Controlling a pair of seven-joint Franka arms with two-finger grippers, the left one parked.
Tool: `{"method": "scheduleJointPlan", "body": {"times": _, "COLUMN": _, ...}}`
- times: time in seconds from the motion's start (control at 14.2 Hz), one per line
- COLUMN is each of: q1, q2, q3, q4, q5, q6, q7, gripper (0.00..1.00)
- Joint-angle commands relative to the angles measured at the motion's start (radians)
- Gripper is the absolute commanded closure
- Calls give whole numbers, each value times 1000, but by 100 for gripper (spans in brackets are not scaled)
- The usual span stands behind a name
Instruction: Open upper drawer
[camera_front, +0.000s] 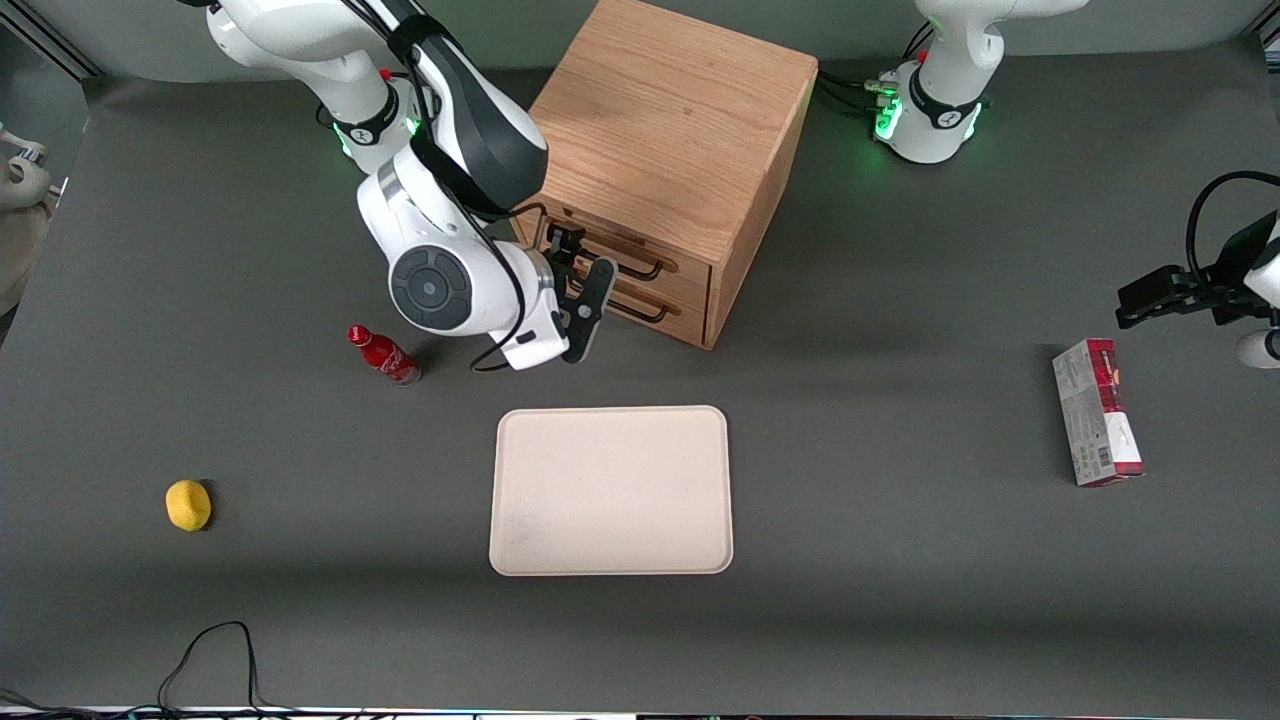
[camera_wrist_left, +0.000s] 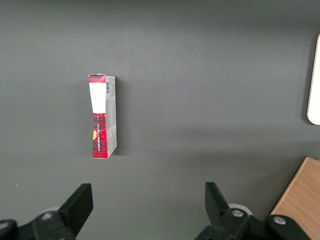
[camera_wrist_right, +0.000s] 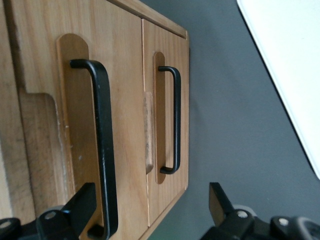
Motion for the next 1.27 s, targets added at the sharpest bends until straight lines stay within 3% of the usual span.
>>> {"method": "scheduleJointPlan", "body": {"times": 0.0, "q1": -2, "q2": 25, "q3": 3, "q4": 33, "q5": 39, "q6": -7, "q7": -24, "gripper": 0}}
{"method": "scheduleJointPlan", "body": {"times": 1.2, "q1": 34, "q2": 63, "q3": 8, "q4": 30, "q5": 41, "q6": 57, "q7": -25, "gripper": 0}}
